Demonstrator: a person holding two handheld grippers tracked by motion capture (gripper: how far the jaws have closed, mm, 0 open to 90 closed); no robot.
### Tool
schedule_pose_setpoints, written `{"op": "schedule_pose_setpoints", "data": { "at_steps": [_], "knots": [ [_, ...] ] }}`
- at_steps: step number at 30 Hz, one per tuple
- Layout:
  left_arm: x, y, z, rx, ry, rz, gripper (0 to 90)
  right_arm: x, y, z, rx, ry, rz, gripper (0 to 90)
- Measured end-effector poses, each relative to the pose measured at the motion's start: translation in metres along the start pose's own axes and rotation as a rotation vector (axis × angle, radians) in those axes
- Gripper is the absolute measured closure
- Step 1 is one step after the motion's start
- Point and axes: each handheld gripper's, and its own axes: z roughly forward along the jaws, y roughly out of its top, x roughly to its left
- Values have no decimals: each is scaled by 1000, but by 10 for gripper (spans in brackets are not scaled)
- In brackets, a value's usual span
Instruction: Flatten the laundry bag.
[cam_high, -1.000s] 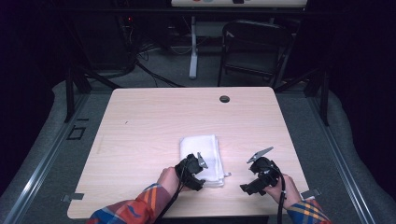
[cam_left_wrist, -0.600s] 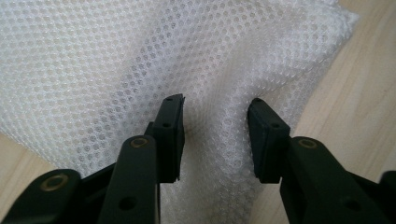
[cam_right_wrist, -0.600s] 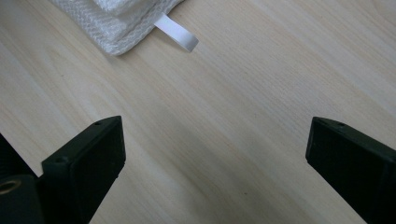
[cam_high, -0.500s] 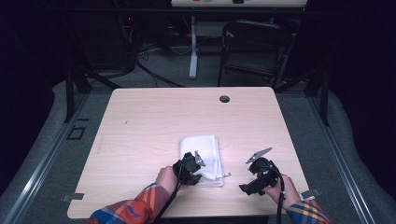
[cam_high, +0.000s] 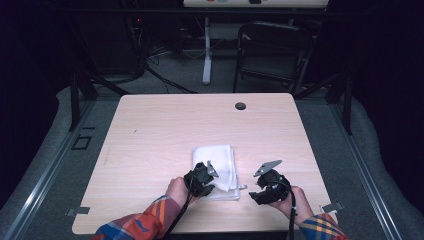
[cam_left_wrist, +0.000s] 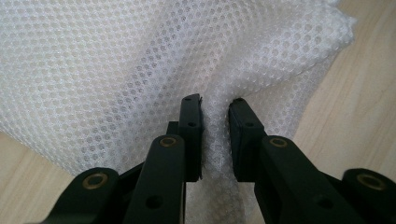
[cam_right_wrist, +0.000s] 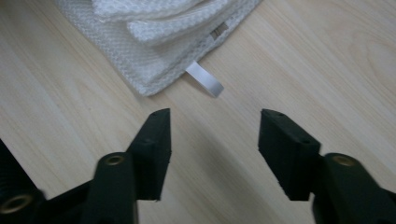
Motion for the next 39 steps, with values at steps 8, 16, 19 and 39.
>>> {"op": "schedule_pose_setpoints", "data": {
  "at_steps": [8, 16, 19, 39],
  "knots": [
    [2, -1, 0, -6, -6, 7, 771, 14, 13, 12, -10, 49, -49, 858],
    [3, -1, -1, -18, -10, 5, 779, 24, 27, 29, -6, 77, -86, 895],
    [2, -1, -2, -21, -12, 0, 780, 28, 33, 35, -19, 75, -104, 895],
    [7, -2, -13, -89, 5, -32, 771, 31, 36, 58, -20, 51, -152, 900]
  ]
}}
